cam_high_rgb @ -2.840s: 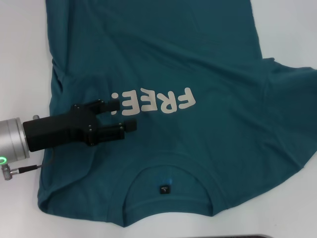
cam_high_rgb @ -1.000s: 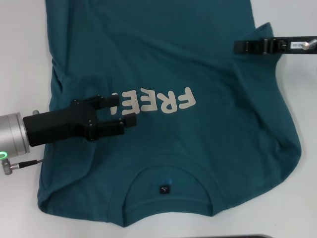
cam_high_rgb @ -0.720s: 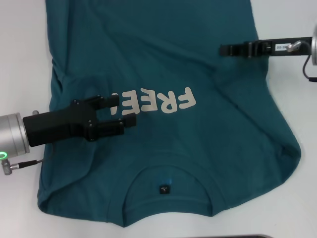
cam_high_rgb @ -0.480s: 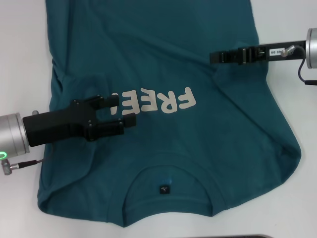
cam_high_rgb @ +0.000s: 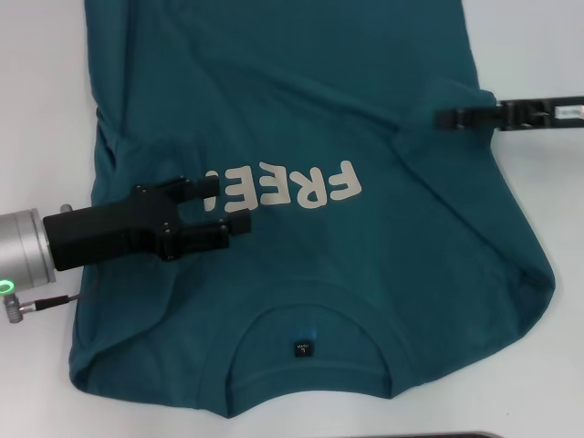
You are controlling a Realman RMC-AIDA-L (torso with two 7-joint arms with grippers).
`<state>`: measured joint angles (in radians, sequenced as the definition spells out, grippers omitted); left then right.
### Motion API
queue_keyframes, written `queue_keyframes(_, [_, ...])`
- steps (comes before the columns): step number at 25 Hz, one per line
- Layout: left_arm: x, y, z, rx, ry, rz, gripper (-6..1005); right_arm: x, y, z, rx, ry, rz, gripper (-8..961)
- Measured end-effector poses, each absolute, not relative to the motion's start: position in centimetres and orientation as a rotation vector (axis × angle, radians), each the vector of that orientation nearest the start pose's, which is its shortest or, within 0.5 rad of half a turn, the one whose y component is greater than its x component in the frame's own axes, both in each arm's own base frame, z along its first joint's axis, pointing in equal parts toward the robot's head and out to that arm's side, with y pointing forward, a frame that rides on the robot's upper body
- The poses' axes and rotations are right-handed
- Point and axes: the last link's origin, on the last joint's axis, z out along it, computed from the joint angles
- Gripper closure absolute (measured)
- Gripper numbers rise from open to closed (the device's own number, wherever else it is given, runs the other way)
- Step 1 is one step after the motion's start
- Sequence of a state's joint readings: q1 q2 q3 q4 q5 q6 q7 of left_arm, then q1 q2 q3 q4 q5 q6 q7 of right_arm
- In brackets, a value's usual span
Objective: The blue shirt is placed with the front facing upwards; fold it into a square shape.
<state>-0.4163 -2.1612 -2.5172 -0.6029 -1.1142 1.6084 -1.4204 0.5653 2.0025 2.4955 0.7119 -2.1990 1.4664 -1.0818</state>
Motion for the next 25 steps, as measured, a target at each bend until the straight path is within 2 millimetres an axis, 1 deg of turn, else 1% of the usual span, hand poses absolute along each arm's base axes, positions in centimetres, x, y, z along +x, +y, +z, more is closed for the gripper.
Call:
queue_keyframes(7, [-28.1, 27.8, -3.6, -2.668, -0.946, -0.860, 122, 32.6, 33.0, 6.0, -2.295, 1.572, 0.452, 307])
queue_keyframes(11, [-28.1, 27.9, -3.6, -2.670, -0.943, -0.859, 122, 33.9, 32.0, 6.4, -2.245, 1.627, 0.436, 305])
queue_keyframes(14, [-28.1, 27.9, -3.6, -2.669, -0.943, -0.858, 122, 34.4, 31.5, 6.2, -2.229, 1.652, 0.432, 305])
queue_keyframes(17, [-28.1, 27.9, -3.6, -2.670, -0.943, -0.857, 122, 34.5, 31.2, 5.7, -2.229, 1.668, 0.426, 308])
queue_keyframes(25, [-28.1, 27.9, -3.6, -2.670, -0.943, -0.857, 122, 34.0, 31.2, 4.1, -2.250, 1.691, 0.421, 313])
